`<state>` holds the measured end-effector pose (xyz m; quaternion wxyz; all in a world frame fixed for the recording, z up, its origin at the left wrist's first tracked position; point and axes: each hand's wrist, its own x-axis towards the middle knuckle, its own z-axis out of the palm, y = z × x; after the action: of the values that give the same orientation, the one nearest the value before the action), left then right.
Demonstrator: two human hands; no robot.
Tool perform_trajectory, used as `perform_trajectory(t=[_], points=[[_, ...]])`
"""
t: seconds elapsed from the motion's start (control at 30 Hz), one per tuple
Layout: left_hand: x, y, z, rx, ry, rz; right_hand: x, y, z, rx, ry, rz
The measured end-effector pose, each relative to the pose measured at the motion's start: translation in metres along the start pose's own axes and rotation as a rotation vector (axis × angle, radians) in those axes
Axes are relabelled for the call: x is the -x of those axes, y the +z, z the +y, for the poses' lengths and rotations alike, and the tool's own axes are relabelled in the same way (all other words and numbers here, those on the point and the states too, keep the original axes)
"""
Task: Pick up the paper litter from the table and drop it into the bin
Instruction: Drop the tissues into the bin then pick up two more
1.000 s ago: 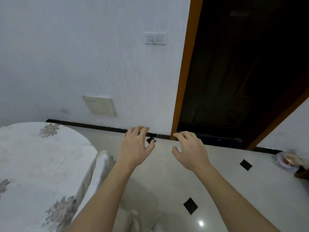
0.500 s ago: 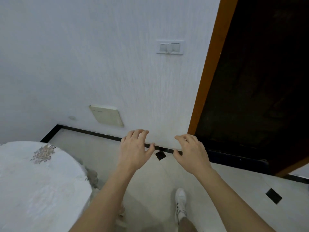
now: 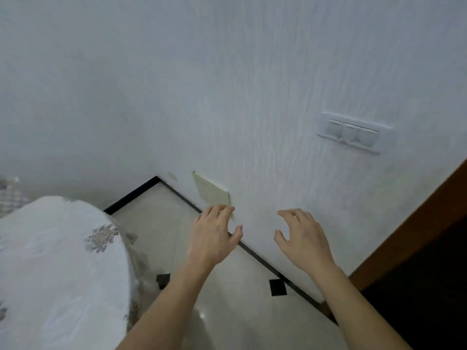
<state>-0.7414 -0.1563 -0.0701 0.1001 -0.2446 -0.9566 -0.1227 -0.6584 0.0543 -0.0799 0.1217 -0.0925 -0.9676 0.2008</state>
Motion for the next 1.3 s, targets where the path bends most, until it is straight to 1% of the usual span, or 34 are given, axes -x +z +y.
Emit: perform_trajectory(t=[0.23,0.4,0.5,0.7,0.9,1.07,1.3], points=[[-0.02,0.002,-0.041,-0.043,-0.228,0.029,-0.084,0.033,-0.019,-0.027,-0.213,-0.126],[-0.022,0.001,-0.086,-0.094,-0.398,0.047,-0.132,0.064,-0.055,-0.047,-0.342,-0.205],[-0.031,0.004,-0.115,-0.094,-0.473,0.048,-0.162,0.083,-0.077,-0.056,-0.412,-0.223],[-0.069,0.007,-0.188,-0.09,-0.571,0.085,-0.239,0.128,-0.131,-0.011,-0.517,-0.262],[-0.122,0.003,-0.289,-0.093,-0.679,0.132,-0.332,0.176,-0.206,-0.017,-0.605,-0.285],[-0.158,0.0,-0.36,-0.098,-0.733,0.141,-0.398,0.216,-0.258,-0.011,-0.638,-0.298],[-0.194,-0.001,-0.438,-0.117,-0.807,0.145,-0.466,0.265,-0.315,-0.038,-0.67,-0.368]])
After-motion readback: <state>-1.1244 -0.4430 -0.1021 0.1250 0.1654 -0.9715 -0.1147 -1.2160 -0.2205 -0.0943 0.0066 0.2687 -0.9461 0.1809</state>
